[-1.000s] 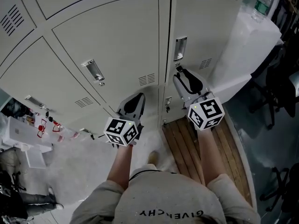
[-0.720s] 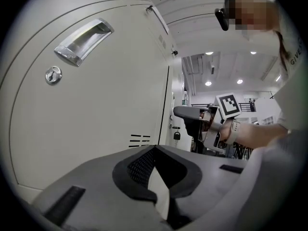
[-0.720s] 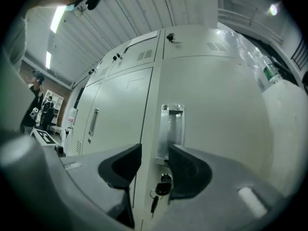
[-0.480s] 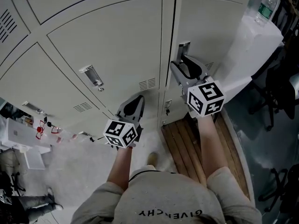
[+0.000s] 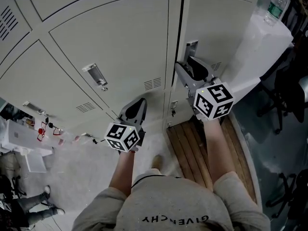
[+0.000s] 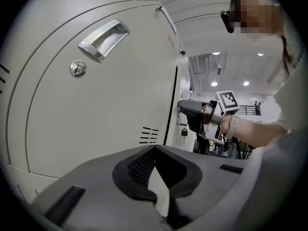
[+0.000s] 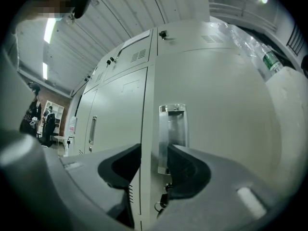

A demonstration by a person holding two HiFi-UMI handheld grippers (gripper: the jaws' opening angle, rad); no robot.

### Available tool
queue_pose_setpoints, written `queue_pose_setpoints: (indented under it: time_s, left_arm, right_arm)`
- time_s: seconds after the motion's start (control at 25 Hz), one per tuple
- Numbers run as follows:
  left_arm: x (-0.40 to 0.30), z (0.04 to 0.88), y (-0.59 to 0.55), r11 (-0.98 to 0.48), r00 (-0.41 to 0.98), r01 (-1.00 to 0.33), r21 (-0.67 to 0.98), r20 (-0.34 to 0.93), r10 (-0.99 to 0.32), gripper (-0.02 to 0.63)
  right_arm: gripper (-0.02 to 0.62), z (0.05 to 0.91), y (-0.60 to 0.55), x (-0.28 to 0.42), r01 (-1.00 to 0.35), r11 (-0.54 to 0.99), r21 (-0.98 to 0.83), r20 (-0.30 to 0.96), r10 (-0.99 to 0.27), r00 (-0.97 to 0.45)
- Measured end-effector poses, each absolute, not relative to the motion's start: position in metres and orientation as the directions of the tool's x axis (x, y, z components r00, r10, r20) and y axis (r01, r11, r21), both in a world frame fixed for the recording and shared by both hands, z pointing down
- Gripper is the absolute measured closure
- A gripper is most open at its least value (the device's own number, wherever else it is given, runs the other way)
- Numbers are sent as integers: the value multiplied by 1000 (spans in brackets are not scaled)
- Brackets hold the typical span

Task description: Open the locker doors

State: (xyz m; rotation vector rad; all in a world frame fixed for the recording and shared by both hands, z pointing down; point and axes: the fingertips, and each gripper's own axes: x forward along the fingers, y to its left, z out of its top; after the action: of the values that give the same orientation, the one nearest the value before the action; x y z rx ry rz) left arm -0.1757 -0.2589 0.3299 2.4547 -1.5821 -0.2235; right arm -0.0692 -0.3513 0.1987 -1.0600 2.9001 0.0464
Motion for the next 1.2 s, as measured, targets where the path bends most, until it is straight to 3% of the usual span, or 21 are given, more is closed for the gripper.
queue_pose_setpoints:
  time_s: [0.4, 1.2]
  left_arm:
    - [-157, 332, -245, -434, 447, -863, 258, -8, -894, 607]
    - [-81, 327, -208, -550, 565, -793, 262, -24, -825, 607]
  right_arm:
    - [474, 200, -326, -37, -740, 668, 78, -75, -736, -673]
    - [471, 197, -260, 77, -818, 571, 62, -130, -808, -574]
